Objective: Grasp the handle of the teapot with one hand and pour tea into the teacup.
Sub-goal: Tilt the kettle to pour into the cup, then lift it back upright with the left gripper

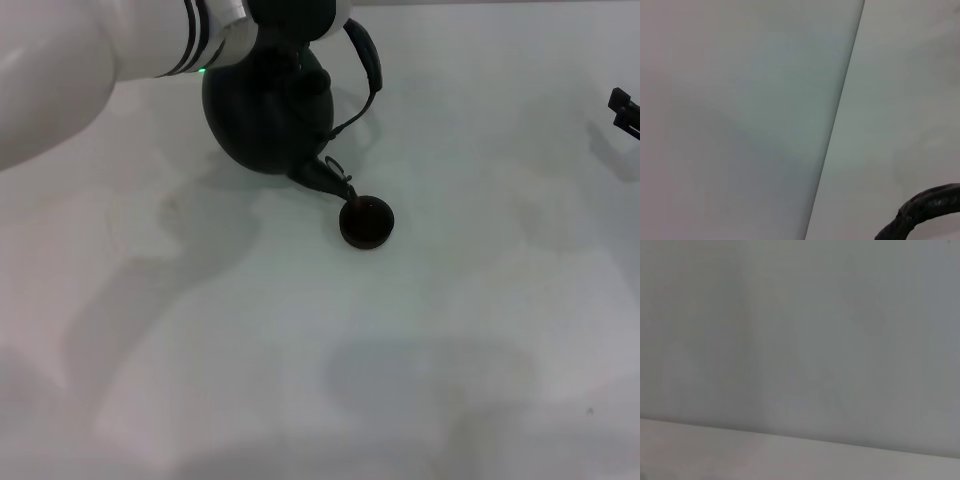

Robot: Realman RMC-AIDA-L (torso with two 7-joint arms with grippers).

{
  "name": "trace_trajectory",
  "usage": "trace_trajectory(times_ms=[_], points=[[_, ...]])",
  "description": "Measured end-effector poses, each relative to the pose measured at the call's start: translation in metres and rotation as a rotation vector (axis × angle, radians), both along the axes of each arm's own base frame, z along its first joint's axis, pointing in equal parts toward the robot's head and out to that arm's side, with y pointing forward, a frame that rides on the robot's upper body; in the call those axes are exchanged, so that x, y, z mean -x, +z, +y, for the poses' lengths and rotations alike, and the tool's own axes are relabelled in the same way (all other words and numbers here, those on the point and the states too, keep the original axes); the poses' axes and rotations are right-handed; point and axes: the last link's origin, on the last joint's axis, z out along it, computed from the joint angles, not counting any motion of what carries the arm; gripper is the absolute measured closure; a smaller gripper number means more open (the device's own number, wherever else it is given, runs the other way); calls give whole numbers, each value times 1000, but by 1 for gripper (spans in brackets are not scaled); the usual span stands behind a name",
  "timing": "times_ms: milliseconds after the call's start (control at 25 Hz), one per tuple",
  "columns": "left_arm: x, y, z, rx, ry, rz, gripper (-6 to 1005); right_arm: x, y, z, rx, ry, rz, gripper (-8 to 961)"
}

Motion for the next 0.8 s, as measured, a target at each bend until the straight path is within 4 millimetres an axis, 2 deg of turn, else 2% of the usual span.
trace_trajectory(times_ms=[560, 640, 800], points=[[5, 7, -7, -40, 114, -146, 894, -2, -2, -1, 6, -14, 0, 95], [15, 15, -16, -71, 193, -230, 894, -1, -2, 0, 6, -12, 0, 95], [27, 23, -25, -99, 246, -286, 894, 1, -3, 2, 9, -6, 0, 95]])
